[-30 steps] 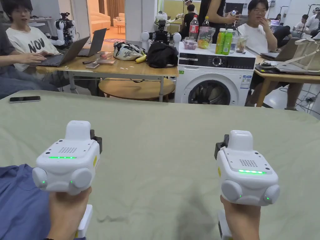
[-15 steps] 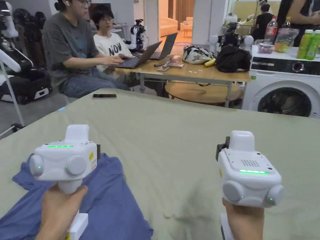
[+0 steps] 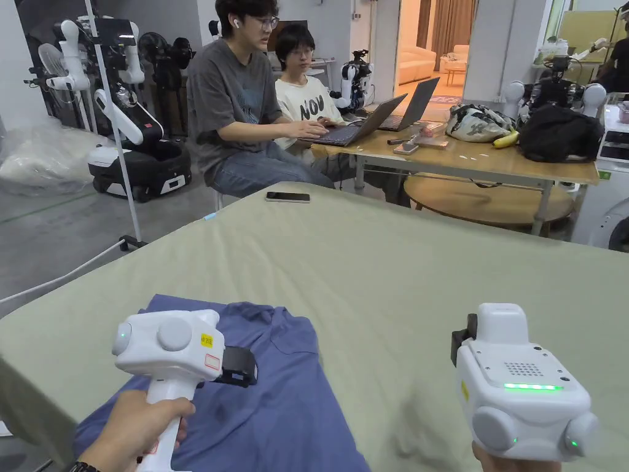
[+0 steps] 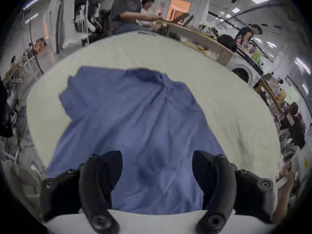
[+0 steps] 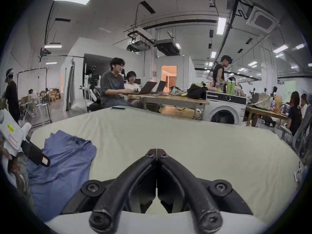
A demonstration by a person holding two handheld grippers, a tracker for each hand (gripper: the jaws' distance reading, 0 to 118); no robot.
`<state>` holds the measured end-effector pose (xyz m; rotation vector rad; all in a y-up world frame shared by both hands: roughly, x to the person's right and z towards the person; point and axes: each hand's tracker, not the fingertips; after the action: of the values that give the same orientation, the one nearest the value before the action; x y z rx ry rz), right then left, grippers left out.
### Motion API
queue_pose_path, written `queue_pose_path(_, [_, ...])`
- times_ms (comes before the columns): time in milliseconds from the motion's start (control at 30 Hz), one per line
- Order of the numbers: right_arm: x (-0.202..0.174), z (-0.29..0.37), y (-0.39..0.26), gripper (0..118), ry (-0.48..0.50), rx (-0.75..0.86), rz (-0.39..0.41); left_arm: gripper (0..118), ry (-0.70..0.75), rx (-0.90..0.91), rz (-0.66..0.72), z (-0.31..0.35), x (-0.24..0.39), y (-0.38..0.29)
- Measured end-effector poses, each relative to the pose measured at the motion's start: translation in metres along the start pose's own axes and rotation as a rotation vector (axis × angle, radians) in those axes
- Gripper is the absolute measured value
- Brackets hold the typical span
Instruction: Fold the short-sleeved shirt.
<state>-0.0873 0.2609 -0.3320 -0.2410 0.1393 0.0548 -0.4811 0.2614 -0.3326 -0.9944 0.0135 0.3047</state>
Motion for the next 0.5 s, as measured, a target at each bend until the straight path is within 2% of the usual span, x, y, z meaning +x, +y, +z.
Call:
queue_pose_path(100, [0.004,-0.002,-0.005,0,-0.005,-0.012,0.024,87,-0.025,-0.076,-0.059,-0.037,0.012,-0.005])
queue_pose_path(167, [0.008,-0.002,-0.008,0,-0.01,-0.027,0.03,86,0.027,-0.123,-0.143,-0.059,0.029,-0.018])
queue_pose_path(200, [0.011,-0.002,-0.01,0,-0.012,-0.034,0.031,86,0.127,-0.085,-0.242,-0.063,0.044,-0.029])
queue_pose_path(233, [0.013,-0.002,-0.011,0,-0.012,-0.04,0.031,85,0.156,-0.024,-0.292,-0.06,0.055,-0.038])
queue_pose_path(267, [0.015,-0.002,-0.012,0,-0.015,-0.043,0.033,79,0.163,0.027,-0.312,-0.056,0.06,-0.046])
queue_pose_path(300, [0.017,-0.002,-0.014,0,-0.022,-0.045,0.035,69,0.145,0.025,-0.302,-0.055,0.061,-0.047])
queue_pose_path(333, [0.019,-0.003,-0.015,0,-0.027,-0.048,0.035,51,0.126,0.021,-0.285,-0.053,0.062,-0.048])
queue_pose_path(400, [0.024,-0.004,-0.017,0,-0.033,-0.061,0.026,0,0.088,0.037,-0.25,-0.044,0.058,-0.045])
queue_pose_path(500, [0.029,-0.005,-0.02,0,-0.039,-0.074,0.009,0,0.085,0.051,-0.265,-0.045,0.055,-0.05])
